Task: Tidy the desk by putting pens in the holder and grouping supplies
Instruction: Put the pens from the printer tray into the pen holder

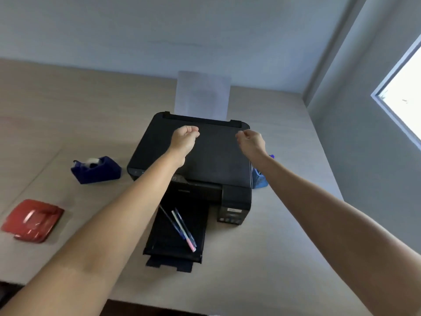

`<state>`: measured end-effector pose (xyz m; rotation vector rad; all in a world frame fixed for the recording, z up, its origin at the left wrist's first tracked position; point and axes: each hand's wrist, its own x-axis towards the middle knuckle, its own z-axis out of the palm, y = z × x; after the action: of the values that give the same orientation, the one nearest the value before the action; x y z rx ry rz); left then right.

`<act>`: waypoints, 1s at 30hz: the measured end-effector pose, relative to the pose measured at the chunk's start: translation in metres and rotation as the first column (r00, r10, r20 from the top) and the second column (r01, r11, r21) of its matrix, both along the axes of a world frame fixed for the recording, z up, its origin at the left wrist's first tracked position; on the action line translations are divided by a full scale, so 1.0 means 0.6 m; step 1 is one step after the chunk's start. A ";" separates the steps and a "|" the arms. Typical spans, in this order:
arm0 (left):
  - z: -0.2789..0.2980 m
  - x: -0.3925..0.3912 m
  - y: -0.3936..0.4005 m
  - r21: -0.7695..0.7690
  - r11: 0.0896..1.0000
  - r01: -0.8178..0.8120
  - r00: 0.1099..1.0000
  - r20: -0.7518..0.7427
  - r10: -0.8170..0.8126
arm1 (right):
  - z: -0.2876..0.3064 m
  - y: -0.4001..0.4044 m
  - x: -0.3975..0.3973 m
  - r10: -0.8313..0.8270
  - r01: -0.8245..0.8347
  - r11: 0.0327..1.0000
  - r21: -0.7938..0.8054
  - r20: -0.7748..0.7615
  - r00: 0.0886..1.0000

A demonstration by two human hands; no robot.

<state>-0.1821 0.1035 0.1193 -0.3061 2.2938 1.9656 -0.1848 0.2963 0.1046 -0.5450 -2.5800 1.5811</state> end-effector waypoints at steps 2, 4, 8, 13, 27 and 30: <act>-0.015 0.021 -0.063 -0.019 0.999 -0.033 0.999 0.026 0.034 | -0.008 -0.054 0.008 0.038 -0.038 0.999 -0.011 -0.007 0.999; -0.035 0.044 -0.119 -0.018 0.999 -0.048 0.997 0.063 0.049 | -0.022 -0.110 0.023 0.074 -0.074 0.997 -0.008 -0.004 0.997; -0.086 0.094 -0.194 -0.076 0.997 -0.021 0.992 0.126 0.030 | -0.048 -0.190 0.075 0.149 -0.147 0.987 0.063 -0.035 0.988; -0.174 0.150 -0.227 -0.337 0.898 0.283 0.948 0.237 -0.210 | -0.099 -0.248 0.174 0.398 -0.358 0.894 0.270 -0.106 0.911; -0.288 0.214 -0.199 -0.651 0.592 0.476 0.879 0.383 -0.285 | -0.243 -0.246 0.251 0.333 -0.555 0.677 0.482 0.472 0.816; -0.290 0.214 -0.198 -0.663 0.587 0.465 0.882 0.405 -0.242 | -0.244 -0.249 0.244 0.316 -0.590 0.628 0.508 0.527 0.789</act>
<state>-0.0534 -0.0153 -0.0549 -0.1287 2.5763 0.6493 -0.0381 0.1467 -0.0415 -0.1096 -3.5235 0.4931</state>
